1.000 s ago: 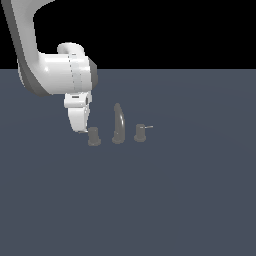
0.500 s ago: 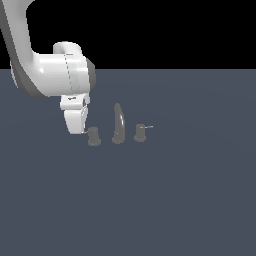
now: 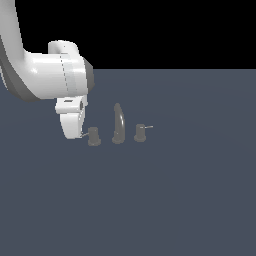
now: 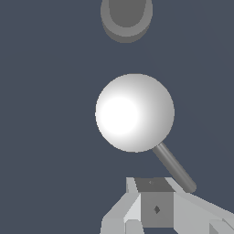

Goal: Turn on the faucet by rotating a designated handle.

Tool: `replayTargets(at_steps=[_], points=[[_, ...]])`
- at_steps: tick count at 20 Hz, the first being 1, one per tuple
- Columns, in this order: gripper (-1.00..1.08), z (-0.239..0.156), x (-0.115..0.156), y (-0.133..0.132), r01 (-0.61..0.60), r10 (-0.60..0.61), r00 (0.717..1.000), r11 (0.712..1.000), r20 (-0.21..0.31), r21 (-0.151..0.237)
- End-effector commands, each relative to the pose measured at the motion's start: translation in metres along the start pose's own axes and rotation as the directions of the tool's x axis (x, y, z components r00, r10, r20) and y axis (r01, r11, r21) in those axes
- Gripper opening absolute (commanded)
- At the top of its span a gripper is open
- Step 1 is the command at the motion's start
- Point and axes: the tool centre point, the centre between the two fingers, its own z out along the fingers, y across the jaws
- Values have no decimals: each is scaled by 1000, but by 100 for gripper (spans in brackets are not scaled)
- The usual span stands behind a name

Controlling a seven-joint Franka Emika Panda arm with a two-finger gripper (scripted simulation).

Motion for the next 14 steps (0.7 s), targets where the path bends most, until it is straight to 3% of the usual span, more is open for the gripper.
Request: replayTargets(at_steps=[1,4,14], points=[[-100,-1,10,14,-10,9,1000,1000,-9,-16],[-100,0,-1,12,5,-5,1000,1000,-1,-9],[-100,-1,41,36,-8,8,1000,1000,-8,-17]])
